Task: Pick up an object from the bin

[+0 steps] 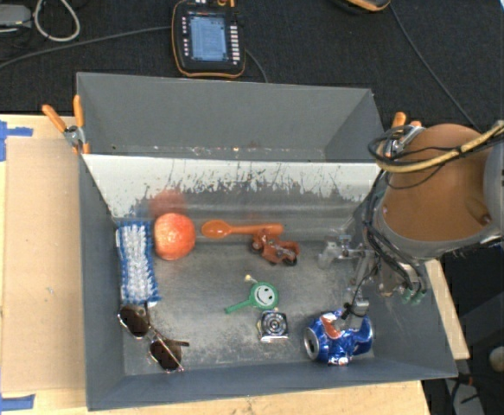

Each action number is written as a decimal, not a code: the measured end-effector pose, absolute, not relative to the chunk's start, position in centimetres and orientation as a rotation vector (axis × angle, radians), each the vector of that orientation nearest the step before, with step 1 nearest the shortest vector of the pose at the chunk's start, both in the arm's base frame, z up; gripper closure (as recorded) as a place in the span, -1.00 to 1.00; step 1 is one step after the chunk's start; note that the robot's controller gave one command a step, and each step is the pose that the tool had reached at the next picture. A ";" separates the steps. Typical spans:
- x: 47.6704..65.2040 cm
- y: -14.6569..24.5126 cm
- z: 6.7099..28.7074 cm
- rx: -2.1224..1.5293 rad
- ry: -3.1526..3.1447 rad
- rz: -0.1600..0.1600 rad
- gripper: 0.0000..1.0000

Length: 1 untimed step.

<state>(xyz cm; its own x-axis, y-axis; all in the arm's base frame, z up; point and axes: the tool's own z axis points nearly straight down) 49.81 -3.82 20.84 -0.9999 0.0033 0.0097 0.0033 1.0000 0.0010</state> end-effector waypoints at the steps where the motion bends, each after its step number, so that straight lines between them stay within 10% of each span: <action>1: 50.0 -3.8 21.2 -0.001 -3.139 -0.001 -1.00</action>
Offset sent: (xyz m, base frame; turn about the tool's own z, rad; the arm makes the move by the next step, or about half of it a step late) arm -0.0088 -0.0623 -0.1384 -0.0901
